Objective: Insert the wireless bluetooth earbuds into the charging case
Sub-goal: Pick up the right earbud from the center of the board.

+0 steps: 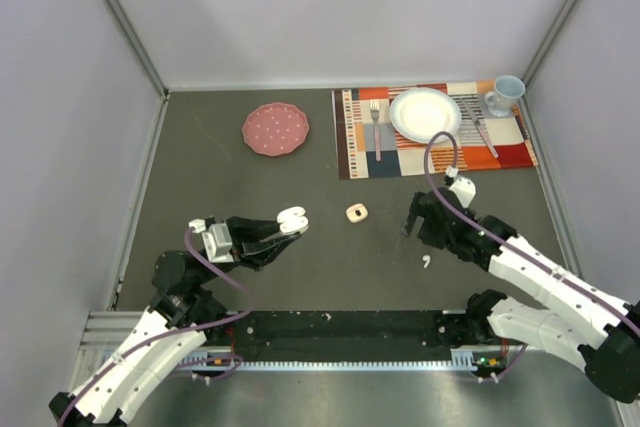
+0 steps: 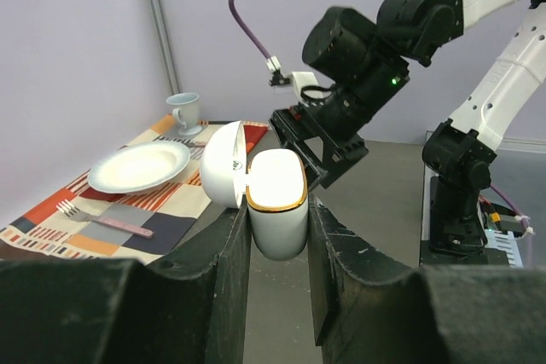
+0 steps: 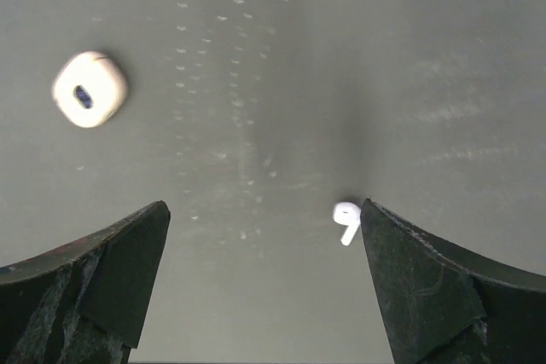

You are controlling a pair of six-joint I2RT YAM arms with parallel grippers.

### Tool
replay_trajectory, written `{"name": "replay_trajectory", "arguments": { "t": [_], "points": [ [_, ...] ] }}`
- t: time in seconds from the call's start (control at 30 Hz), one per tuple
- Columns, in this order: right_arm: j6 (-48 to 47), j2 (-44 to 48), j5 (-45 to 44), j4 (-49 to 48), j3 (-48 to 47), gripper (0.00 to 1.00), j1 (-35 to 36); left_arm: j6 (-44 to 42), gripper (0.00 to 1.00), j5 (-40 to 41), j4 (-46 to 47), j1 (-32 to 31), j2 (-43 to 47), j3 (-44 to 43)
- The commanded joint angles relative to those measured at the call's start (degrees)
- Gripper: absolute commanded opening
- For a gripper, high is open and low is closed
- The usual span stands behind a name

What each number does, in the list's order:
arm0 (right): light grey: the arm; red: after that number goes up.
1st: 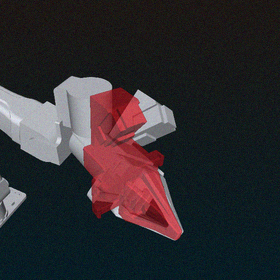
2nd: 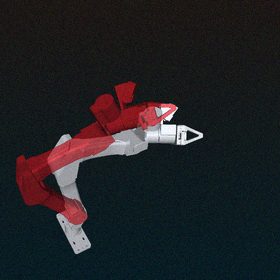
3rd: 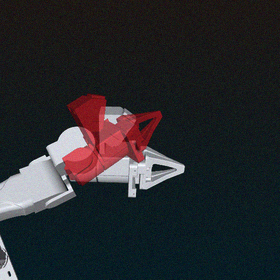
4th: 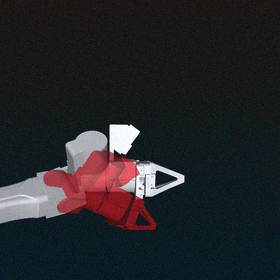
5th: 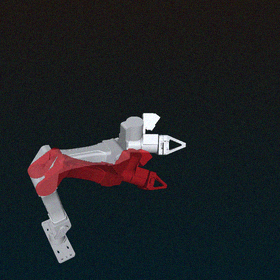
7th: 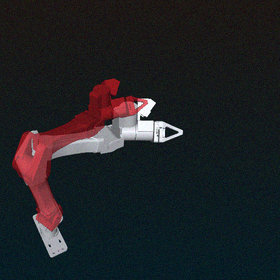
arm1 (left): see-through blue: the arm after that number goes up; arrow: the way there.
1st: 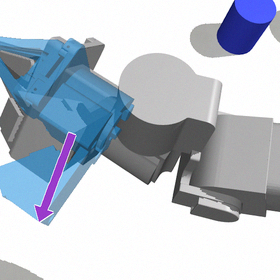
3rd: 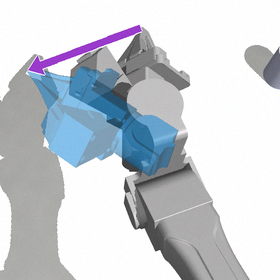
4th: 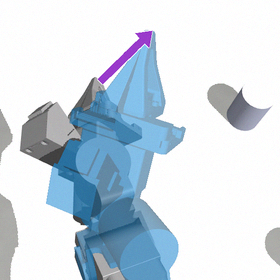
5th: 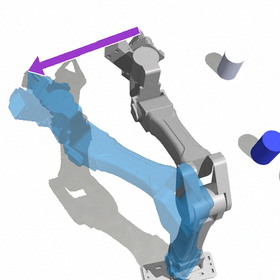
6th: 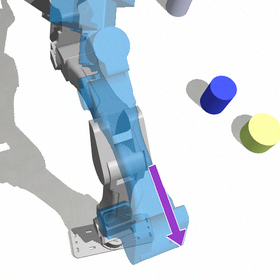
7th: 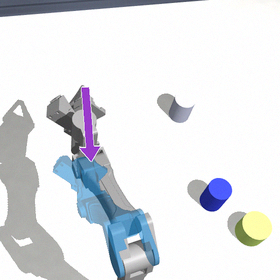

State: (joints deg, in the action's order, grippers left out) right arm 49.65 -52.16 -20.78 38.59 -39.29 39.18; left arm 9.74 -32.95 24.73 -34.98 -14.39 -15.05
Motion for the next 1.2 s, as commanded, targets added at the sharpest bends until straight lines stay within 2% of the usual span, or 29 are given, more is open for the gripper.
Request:
{"name": "replay_trajectory", "arguments": {
  "t": [0.0,0.23,0.3,0.53,0.77,0.87,1.17],
  "points": [
    [6.59,0.22,-5.94,2.28,3.77,0.87,-0.77,-0.86,0.0,0.25,0.14,-0.17,-0.29,-0.95],
    [9.06,-6.88,-9.37,1.76,5.97,0.79,-0.95,-0.42,0.0,1.22,1.02,-0.17,-0.55,-0.86],
    [9.33,-9.0,-9.02,1.49,5.98,0.72,-0.86,-0.25,0.0,0.87,0.41,-0.17,-0.81,-0.95],
    [8.28,-10.95,-6.21,-0.27,6.59,0.6,-0.95,0.19,0.0,0.96,-1.53,-0.26,-0.38,-1.04],
    [3.98,-10.5,-1.91,-2.63,7.73,0.57,-0.86,-0.86,0.0,0.7,-0.74,-0.17,-0.9,-0.77],
    [2.65,-10.77,-0.85,-3.61,8.61,0.52,-0.86,-1.12,0.0,0.52,-0.82,-0.17,-1.34,-0.95],
    [0.89,-12.0,-1.55,-4.14,9.05,0.48,-0.86,-0.25,0.0,0.78,-0.91,-0.18,-1.43,-0.68]
  ]
}}
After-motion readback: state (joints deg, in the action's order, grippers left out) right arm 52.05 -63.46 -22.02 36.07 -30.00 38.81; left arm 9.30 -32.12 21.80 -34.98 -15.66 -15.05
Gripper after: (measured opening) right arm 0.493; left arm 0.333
